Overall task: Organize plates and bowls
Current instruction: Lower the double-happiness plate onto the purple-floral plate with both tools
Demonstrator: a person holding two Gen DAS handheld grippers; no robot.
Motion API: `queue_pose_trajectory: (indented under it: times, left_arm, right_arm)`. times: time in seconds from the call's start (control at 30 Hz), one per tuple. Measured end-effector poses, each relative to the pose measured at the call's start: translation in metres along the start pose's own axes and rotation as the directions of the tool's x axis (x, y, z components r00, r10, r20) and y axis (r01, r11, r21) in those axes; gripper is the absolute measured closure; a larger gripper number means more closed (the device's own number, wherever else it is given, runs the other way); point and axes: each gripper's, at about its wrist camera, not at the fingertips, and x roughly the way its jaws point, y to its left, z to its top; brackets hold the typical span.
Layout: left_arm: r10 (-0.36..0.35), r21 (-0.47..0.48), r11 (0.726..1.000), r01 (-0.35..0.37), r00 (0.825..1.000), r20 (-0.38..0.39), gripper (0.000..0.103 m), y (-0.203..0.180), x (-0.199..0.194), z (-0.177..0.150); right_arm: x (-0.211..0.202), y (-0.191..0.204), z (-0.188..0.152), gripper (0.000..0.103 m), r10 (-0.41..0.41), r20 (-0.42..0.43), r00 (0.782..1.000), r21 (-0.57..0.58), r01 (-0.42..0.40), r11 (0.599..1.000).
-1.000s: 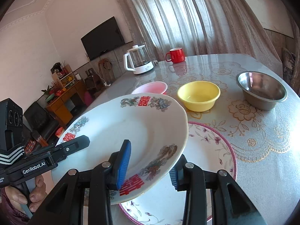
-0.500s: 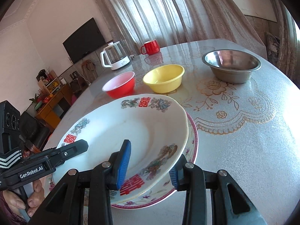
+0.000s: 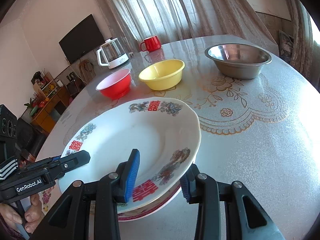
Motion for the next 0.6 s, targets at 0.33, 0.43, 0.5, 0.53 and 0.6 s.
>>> queue_pose_trajectory:
  times: [0.33, 0.43, 0.5, 0.53, 0.6]
  left_arm:
    - [0.012, -0.044, 0.999, -0.012, 1.0, 0.007, 0.07, 0.011, -0.006, -0.004]
    - [0.014, -0.039, 0.999, -0.014, 1.0, 0.014, 0.07, 0.012, -0.009, -0.005]
    - [0.02, -0.024, 1.0, -0.02, 1.0, 0.016, 0.07, 0.01, -0.009, -0.006]
    - [0.019, -0.022, 1.0, -0.019, 1.0, 0.014, 0.07, 0.01, -0.01, -0.006]
    - [0.007, -0.02, 1.0, -0.006, 1.0, 0.018, 0.07, 0.01, -0.011, -0.007]
  right_arm:
    - [-0.012, 0.007, -0.012, 0.066, -0.018, -0.007, 1.0, -0.057, 0.018, 0.998]
    - [-0.016, 0.009, -0.014, 0.066, -0.019, -0.007, 1.0, -0.072, 0.019, 0.997]
    - [-0.019, 0.008, -0.015, 0.066, -0.014, -0.01, 1.0, -0.077, 0.013, 0.997]
    - [-0.021, 0.007, -0.015, 0.066, -0.014, -0.012, 1.0, -0.076, 0.013, 0.997]
    - [-0.026, 0.004, -0.018, 0.067, -0.041, -0.018, 0.999, -0.089, 0.04, 0.995]
